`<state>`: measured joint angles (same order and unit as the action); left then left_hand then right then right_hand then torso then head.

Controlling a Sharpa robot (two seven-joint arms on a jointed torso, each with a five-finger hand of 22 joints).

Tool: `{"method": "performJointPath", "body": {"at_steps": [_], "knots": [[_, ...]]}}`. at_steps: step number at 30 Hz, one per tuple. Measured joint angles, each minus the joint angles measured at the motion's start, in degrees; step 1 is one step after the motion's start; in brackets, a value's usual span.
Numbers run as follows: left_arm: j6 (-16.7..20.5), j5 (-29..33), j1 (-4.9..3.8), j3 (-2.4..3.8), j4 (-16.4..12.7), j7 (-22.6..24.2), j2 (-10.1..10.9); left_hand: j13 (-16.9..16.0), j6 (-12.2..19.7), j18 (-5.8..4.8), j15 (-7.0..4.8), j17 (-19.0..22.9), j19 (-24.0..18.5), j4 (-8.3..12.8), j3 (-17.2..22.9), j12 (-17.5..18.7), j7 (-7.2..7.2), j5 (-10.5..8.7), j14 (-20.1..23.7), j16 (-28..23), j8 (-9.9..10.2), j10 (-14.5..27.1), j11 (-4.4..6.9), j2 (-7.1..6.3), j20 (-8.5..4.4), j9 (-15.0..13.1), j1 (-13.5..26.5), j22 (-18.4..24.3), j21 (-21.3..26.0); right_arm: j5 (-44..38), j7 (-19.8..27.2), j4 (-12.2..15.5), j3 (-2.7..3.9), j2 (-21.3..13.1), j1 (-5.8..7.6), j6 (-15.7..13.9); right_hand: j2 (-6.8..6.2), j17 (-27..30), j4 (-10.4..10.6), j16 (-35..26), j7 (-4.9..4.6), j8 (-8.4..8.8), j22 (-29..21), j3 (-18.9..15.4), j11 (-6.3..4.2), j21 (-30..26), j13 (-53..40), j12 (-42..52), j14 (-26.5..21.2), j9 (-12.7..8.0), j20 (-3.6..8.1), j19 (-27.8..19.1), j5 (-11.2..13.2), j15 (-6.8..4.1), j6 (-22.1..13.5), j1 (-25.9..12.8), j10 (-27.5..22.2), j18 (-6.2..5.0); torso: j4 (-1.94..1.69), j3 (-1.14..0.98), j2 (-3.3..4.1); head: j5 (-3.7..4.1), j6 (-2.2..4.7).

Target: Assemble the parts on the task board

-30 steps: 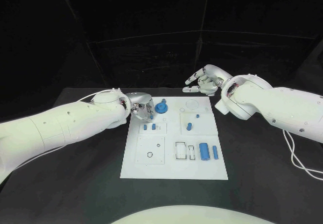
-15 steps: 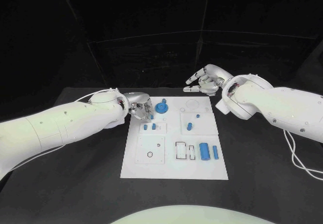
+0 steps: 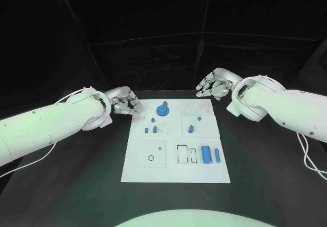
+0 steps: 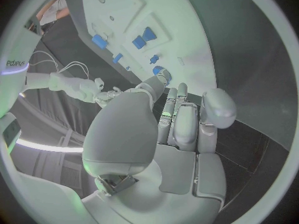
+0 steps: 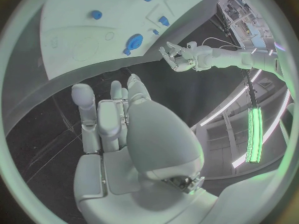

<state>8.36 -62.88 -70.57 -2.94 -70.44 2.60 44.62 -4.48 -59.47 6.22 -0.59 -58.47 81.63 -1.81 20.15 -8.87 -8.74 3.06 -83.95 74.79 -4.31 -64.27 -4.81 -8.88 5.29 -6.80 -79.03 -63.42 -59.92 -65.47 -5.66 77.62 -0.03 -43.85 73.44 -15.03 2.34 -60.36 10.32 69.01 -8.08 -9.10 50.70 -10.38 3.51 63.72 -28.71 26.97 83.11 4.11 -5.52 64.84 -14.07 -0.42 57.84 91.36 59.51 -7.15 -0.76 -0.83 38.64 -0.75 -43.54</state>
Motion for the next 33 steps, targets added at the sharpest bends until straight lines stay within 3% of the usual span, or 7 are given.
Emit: {"method": "performJointPath", "body": {"at_steps": [2, 4, 7, 9, 13, 18, 33], "knots": [[0.9, 4.7, 0.00, 0.00, -1.1, 1.1, 1.1, -0.1, -1.0, 0.01, 0.51, 2.2, -1.2, 0.2, 0.2, -0.2, -0.18, 0.00, 0.6, -1.4, -0.4, -0.3, -0.33, 0.92, 0.09, -0.1, -0.4, 2.5, 3.0, -2.5, -0.1, 0.5, 0.00, -0.5, -0.14, 0.4, -0.09, 0.0, -0.3, 0.0, 0.06, 0.22, 0.2, -0.1, -0.03, 0.0, 2.5, -2.2, 0.1, -0.1, -0.02, 0.6, 0.2, -0.13, 0.5, 1.0, 1.0, 0.01, 0.00, 0.02, 0.00, 0.30, 0.09], [2.0, 11.6, 0.00, 0.00, -2.6, 3.6, 2.0, -0.3, -1.0, 1.15, 0.55, 5.0, -2.8, 0.4, 0.8, -0.7, -0.19, 0.00, 1.9, -3.0, -0.4, -0.4, -0.32, 1.60, 0.17, -0.1, -1.1, 5.6, 6.8, -5.7, -0.3, 1.2, -0.09, -1.1, -0.56, 0.8, -0.22, -0.2, -0.3, 0.0, 0.37, 0.33, 0.7, 0.0, -0.12, 0.0, 4.2, -3.7, 0.3, -0.1, 0.07, 0.9, 0.4, -0.32, 0.8, 1.5, 1.1, 0.01, -0.01, 0.04, 0.00, 0.97, 0.29], [3.1, 20.6, 0.18, -0.03, -4.7, 7.4, 2.8, -0.5, -1.0, 1.35, 0.61, 7.7, -4.5, 0.5, 1.1, -1.2, -0.19, 0.00, 3.4, -4.7, -0.4, -1.0, -0.30, 1.80, 0.30, -0.1, -1.2, 8.3, 10.2, -9.7, -0.6, 2.3, -0.27, -1.9, -1.26, 1.1, 0.11, -0.6, -0.3, 0.0, 0.18, 0.81, 1.3, 0.0, 0.06, 0.4, 5.8, -5.1, 0.5, -0.2, 0.10, 1.5, 0.4, -0.51, 1.0, 1.8, 1.3, 0.01, -0.01, 0.08, 0.00, 1.70, 0.59], [3.6, 27.2, 0.53, -0.10, -6.5, 10.5, 3.2, -0.6, -1.0, 2.21, 0.65, 9.8, -5.8, 0.5, 1.1, -1.7, -0.19, 0.00, 4.6, -5.9, -0.4, -1.0, -0.30, 1.82, 0.43, -0.1, -1.2, 10.4, 12.9, -12.5, -0.8, 3.0, -0.57, -2.3, -1.82, 1.3, -0.28, -1.6, -0.3, 0.6, 0.18, 1.21, 2.3, 0.0, 0.14, 1.1, 7.4, -6.5, 0.7, -0.2, 0.00, 2.3, 0.4, -0.40, 1.0, 2.2, 1.8, 0.00, -0.01, 0.12, 0.00, 2.18, 0.80], [4.5, 39.1, 1.10, -0.18, -9.5, 16.6, 4.0, -0.9, -1.0, 2.21, 0.57, 12.3, -7.1, 0.5, 1.1, -2.5, -0.19, 0.00, 5.8, -7.3, -0.4, -1.6, -0.07, 2.38, 0.50, 0.0, -1.1, 12.8, 16.0, -17.7, -1.5, 3.7, -1.37, -2.6, -2.59, 1.9, -0.28, -5.2, -0.1, 3.6, -0.02, 2.31, 6.4, -0.2, 0.18, 4.2, 10.2, -8.9, 0.9, -0.3, -0.09, 5.3, 0.4, -0.11, 1.2, 2.2, 1.8, 0.00, 0.09, 0.20, 0.00, 2.75, 1.15], [5.5, 50.2, 1.31, -0.18, -11.7, 22.0, 4.6, -1.2, -1.0, 3.06, 0.60, 14.6, -8.5, 0.8, 1.3, -3.5, -0.18, 0.00, 7.2, -8.5, -0.6, -1.8, 0.10, 2.63, 0.56, 0.1, -1.4, 15.3, 19.3, -22.6, -2.5, 4.1, -2.29, -2.6, -3.60, 2.5, -0.58, -6.8, 0.1, 4.9, -0.39, 3.18, 8.7, -0.5, 1.43, 5.9, 13.0, -11.3, 1.0, -0.3, -0.40, 6.3, 0.4, 0.47, 0.9, 2.5, 0.6, 0.01, 0.24, 0.26, 0.07, 2.92, 1.38], [6.9, 60.9, 1.49, -0.17, -14.0, 26.8, 5.3, -1.6, -1.2, 3.06, 0.49, 16.5, -9.7, 1.0, 1.1, -4.5, 0.03, 0.00, 8.3, -9.6, -1.2, -2.2, 0.11, 2.63, 0.34, 0.1, -1.4, 17.4, 21.8, -28.3, -3.6, 3.8, -2.62, -0.4, -5.30, 5.4, -0.23, -7.9, -0.1, 5.9, -1.02, 4.00, 10.6, -0.2, 1.93, 7.2, 17.3, -13.5, 0.8, -0.2, -0.73, 7.1, 1.1, 1.04, 1.0, 3.4, 0.1, 0.01, 0.14, 0.26, 0.13, 2.96, 1.11]]}}
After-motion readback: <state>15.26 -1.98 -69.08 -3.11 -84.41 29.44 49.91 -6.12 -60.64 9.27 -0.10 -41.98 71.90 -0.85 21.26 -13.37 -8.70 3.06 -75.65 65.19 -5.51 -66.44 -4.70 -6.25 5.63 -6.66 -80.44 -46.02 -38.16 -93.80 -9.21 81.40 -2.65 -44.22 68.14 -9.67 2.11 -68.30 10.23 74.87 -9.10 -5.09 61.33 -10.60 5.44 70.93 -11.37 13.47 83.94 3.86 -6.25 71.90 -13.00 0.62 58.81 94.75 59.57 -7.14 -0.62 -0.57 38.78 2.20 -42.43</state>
